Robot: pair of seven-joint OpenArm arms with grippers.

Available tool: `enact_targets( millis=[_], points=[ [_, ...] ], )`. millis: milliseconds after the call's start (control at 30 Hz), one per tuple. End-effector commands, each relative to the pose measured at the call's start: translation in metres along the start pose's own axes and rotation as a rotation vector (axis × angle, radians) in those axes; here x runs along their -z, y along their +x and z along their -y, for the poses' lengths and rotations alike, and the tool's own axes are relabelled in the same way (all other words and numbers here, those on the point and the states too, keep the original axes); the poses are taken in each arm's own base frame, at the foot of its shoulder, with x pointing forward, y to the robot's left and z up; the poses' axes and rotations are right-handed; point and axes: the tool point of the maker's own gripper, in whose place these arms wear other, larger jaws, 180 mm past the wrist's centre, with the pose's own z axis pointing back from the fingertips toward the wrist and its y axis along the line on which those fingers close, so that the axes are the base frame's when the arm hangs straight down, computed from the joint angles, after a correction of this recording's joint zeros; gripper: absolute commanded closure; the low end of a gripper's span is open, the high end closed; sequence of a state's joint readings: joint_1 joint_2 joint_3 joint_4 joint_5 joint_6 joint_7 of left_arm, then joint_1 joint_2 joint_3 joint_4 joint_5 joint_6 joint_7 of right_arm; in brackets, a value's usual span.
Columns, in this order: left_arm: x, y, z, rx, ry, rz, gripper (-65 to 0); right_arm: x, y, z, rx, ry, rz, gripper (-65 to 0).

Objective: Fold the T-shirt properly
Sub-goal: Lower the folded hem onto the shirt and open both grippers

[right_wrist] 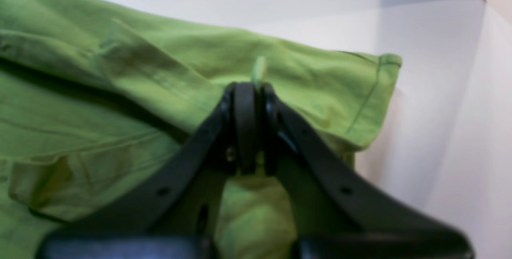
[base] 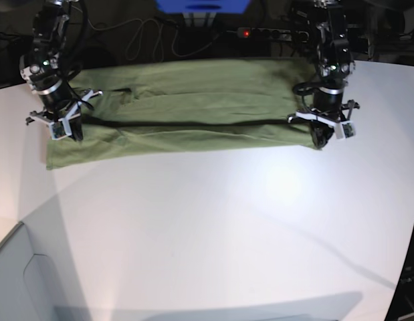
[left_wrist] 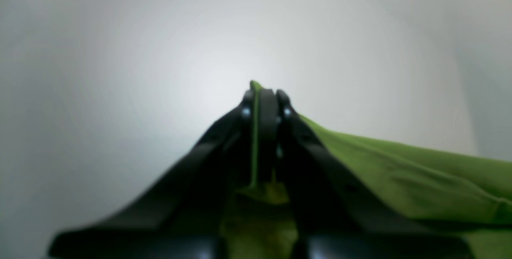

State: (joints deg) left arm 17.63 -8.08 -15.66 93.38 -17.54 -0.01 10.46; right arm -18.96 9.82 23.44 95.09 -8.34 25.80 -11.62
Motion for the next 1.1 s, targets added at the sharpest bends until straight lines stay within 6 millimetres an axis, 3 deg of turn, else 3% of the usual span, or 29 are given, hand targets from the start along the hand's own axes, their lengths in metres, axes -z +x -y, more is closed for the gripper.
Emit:
enact_targets(
  millis=[0, 233, 333, 400, 567, 733, 933, 1067],
  points=[
    [-0.002, 0.013, 0.001, 0.005, -0.006, 0.046, 0.0, -0.002, 0.012, 0.004, -0.004, -0.003, 0.047, 0.0],
    [-0.006, 0.005, 0.001, 0.007, -0.006, 0.023, -1.1, -0.002, 0.012, 0.004, -0.004, -0.003, 0.047, 0.0],
    [-0.012, 0.007, 0.001, 0.012, -0.004, 0.026, -14.7, -0.002, 0.012, 0.004, -0.004, -0.003, 0.047, 0.0],
    [-0.016, 0.011, 0.004, 0.018, -0.014, 0.037, -20.5, -0.002, 0.012, 0.004, -0.004, -0.003, 0.045, 0.0],
    [-0.024, 0.034, 0.010, 0.032, -0.025, 0.097, -20.2, -0.001, 0.013, 0.000, 0.008, -0.002, 0.050, 0.0],
    [-0.015, 0.052, 0.011, 0.045, -0.027, 0.138, -20.2, -0.001, 0.013, -0.002, 0.012, 0.000, 0.050, 0.0],
    [0.009, 0.041, 0.006, 0.022, -0.012, 0.057, -20.2, 0.000, 0.013, -0.001, 0.011, -0.001, 0.049, 0.0],
    [0.014, 0.035, -0.001, 0.012, 0.009, 0.006, -20.3, 0.001, 0.014, -0.001, 0.010, -0.002, 0.048, 0.0]
  ],
)
